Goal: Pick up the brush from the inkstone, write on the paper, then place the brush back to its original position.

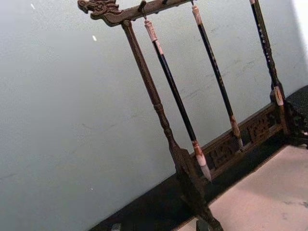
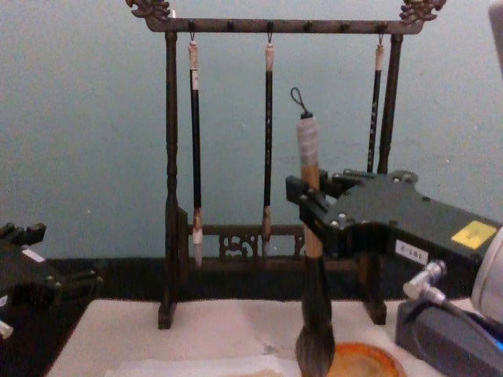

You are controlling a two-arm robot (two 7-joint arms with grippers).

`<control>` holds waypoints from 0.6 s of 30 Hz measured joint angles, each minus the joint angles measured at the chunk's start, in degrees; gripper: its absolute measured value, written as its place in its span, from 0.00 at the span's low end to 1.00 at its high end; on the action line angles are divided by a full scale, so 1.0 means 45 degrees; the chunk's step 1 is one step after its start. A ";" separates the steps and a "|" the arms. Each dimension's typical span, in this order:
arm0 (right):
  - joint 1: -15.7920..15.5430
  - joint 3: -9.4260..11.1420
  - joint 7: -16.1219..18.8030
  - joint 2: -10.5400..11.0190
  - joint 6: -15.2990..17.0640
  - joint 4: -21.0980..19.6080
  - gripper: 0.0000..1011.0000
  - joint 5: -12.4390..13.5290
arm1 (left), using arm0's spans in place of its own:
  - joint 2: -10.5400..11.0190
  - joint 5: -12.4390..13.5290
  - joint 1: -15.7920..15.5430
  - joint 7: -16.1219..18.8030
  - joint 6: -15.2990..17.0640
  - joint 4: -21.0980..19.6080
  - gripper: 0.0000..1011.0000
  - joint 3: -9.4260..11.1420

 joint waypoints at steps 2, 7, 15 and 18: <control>-0.0007 0.0114 0.0013 -0.0099 -0.0049 -0.0001 0.17 0.0003 | 0.0000 0.0000 -0.0001 0.0000 0.0000 0.0000 1.00 0.0000; 0.0002 0.0418 0.0034 -0.0356 -0.0106 0.0083 0.17 0.0156 | 0.0000 0.0001 -0.0001 0.0000 0.0000 0.0000 1.00 0.0000; 0.0134 0.1269 0.0159 -0.0908 0.0191 0.0481 0.17 0.1248 | 0.0000 0.0000 -0.0001 0.0000 0.0000 0.0001 1.00 0.0001; 0.0196 0.1611 0.0220 -0.1090 0.0470 0.0635 0.17 0.1899 | 0.0000 0.0000 0.0000 0.0000 0.0000 0.0000 1.00 0.0000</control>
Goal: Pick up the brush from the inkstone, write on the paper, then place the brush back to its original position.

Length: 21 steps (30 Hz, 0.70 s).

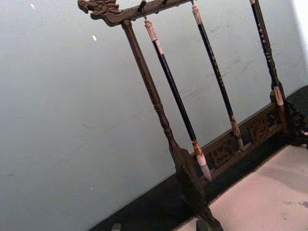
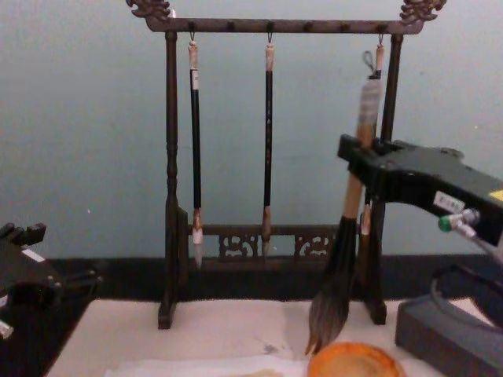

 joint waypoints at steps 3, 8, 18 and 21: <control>0.0045 0.0257 0.0025 -0.0141 0.0246 0.0142 0.17 0.0572 | 0.0000 0.0000 0.0000 0.0000 0.0000 0.0000 1.00 0.0000; 0.0169 0.0850 0.0037 -0.0369 0.0866 0.0502 0.17 0.1958 | 0.0000 0.0000 -0.0001 0.0000 0.0000 0.0000 1.00 0.0000; 0.0261 0.1736 -0.0060 -0.0508 0.2023 0.1080 0.17 0.4153 | 0.0000 0.0000 -0.0001 0.0000 0.0000 0.0000 1.00 0.0000; 0.0282 0.2039 -0.0092 -0.0552 0.2467 0.1378 0.18 0.4979 | 0.0000 0.0000 0.0000 0.0000 0.0000 0.0000 1.00 0.0000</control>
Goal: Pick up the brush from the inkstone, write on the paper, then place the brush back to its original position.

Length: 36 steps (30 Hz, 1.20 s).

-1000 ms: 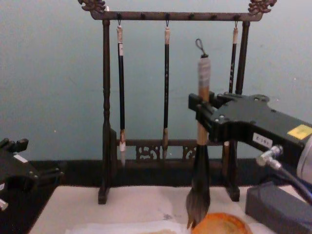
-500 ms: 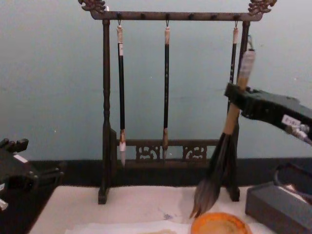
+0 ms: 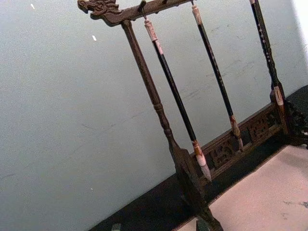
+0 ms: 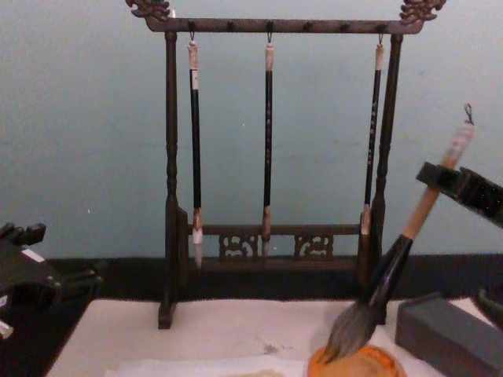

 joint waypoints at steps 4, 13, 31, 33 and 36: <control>0.0054 0.0281 -0.0053 -0.0077 0.0363 0.0361 0.17 0.0761 | 0.0000 0.0000 0.0000 0.0000 0.0000 0.0000 1.00 -0.0001; 0.0264 0.0762 -0.0285 -0.0297 0.0898 0.1136 0.17 0.2129 | 0.0000 0.0000 0.0000 0.0000 0.0000 0.0001 1.00 0.0000; 0.0736 0.0914 -0.0561 -0.0323 0.1121 0.2327 0.17 0.3499 | 0.0000 0.0000 0.0000 0.0000 0.0000 0.0001 1.00 -0.0001; 0.0737 0.0887 -0.0591 -0.0310 0.1123 0.2370 0.17 0.3620 | 0.0000 0.0000 0.0000 0.0000 0.0000 0.0000 1.00 0.0000; 0.0732 0.0845 -0.0615 -0.0277 0.1126 0.2406 0.17 0.3760 | 0.0000 0.0000 0.0000 0.0000 0.0000 0.0000 1.00 -0.0001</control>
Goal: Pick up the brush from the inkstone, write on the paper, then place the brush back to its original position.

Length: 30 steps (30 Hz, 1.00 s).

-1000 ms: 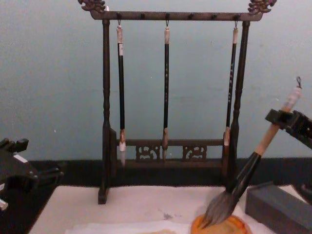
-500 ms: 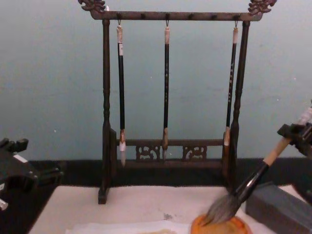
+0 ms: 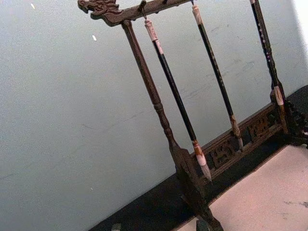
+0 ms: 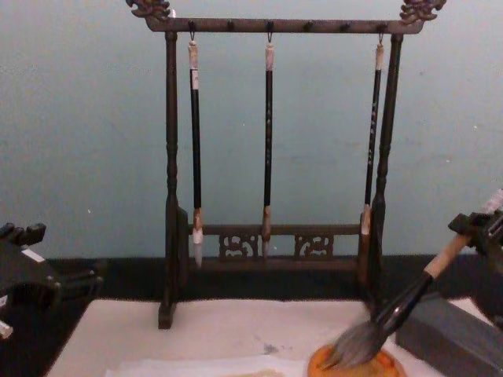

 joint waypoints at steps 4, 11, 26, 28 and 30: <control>-0.0032 -0.0081 -0.0049 0.0040 0.0001 0.0017 0.17 0.0135 | 0.0000 0.0000 -0.0001 0.0000 0.0000 0.0000 1.00 0.0000; -0.0082 -0.0213 -0.0207 0.0134 -0.0069 0.0062 0.17 0.0336 | 0.0000 0.0000 0.0000 0.0000 0.0000 0.0000 1.00 0.0000; -0.0305 -0.0414 -0.0696 0.0228 -0.0502 -0.0109 0.17 0.0765 | 0.0000 0.0000 0.0000 0.0000 0.0000 0.0000 1.00 0.0000; -0.0304 -0.0437 -0.0732 0.0245 -0.0540 -0.0109 0.17 0.0803 | 0.0000 0.0000 0.0000 0.0000 0.0000 0.0000 1.00 0.0000; -0.0300 -0.0481 -0.0801 0.0281 -0.0586 -0.0109 0.17 0.0858 | 0.0000 0.0000 0.0000 0.0000 0.0000 0.0000 1.00 0.0001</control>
